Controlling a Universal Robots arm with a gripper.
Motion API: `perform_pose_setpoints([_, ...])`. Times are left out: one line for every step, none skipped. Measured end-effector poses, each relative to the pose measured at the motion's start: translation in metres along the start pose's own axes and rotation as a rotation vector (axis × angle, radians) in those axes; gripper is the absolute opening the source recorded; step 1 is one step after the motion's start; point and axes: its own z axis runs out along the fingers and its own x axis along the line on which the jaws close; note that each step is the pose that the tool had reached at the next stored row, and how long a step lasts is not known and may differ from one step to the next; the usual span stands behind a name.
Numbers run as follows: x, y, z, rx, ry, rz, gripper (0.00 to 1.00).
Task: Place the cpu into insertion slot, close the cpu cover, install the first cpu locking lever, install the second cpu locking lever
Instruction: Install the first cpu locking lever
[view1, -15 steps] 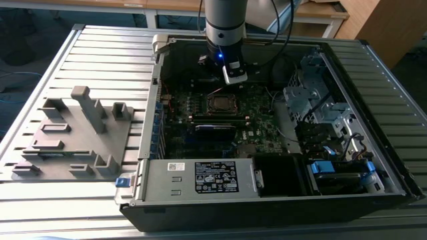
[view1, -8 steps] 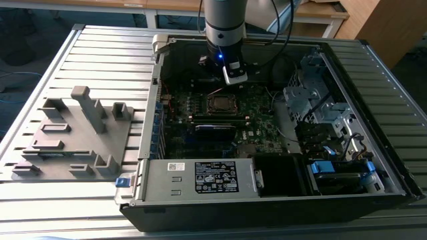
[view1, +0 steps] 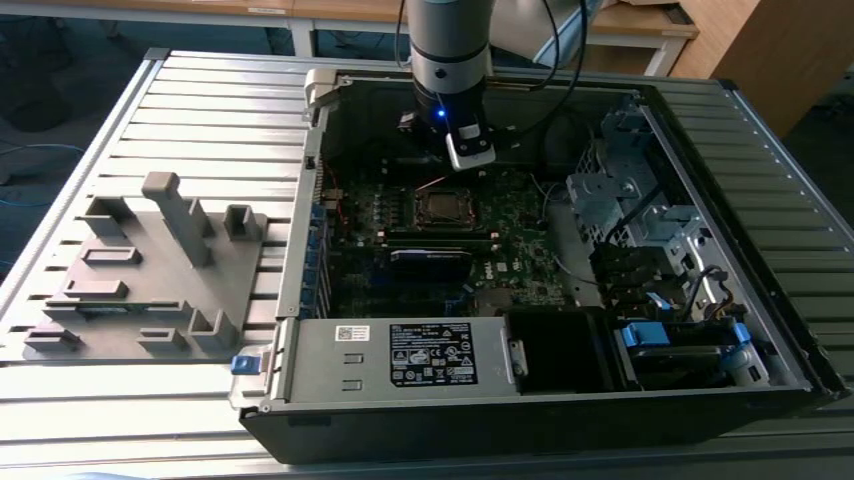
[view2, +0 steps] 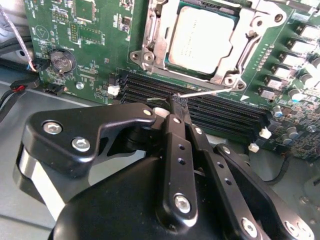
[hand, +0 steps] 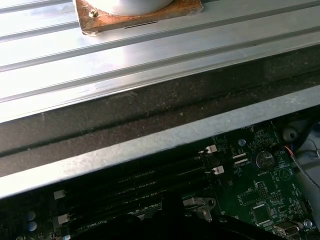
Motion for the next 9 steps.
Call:
perform_pose_setpoints([0.0, 0.0, 0.0, 0.0, -0.0001, 0.0, 0.11])
perform_pose_setpoints([0.0, 0.0, 0.0, 0.0, -0.0001, 0.0, 0.11])
perform_pose_setpoints([0.0, 0.0, 0.0, -0.0001, -0.0002, 0.0, 0.11])
perform_pose_setpoints([0.0, 0.0, 0.0001, -0.0001, -0.0005, 0.001, 0.11])
perform_pose_setpoints([0.0, 0.0, 0.0003, 0.0, -0.0011, 0.003, 0.11])
perform_pose_setpoints([0.0001, -0.0001, 0.0005, 0.0001, -0.0019, 0.007, 0.11])
perform_pose_setpoints([0.0002, -0.0002, 0.0006, 0.0005, -0.0029, 0.011, 0.11])
perform_pose_setpoints([0.0004, -0.0003, 0.0008, 0.0009, -0.004, 0.016, 0.11])
perform_pose_setpoints([0.0006, -0.0004, 0.0012, 0.0011, -0.0052, 0.021, 0.11])
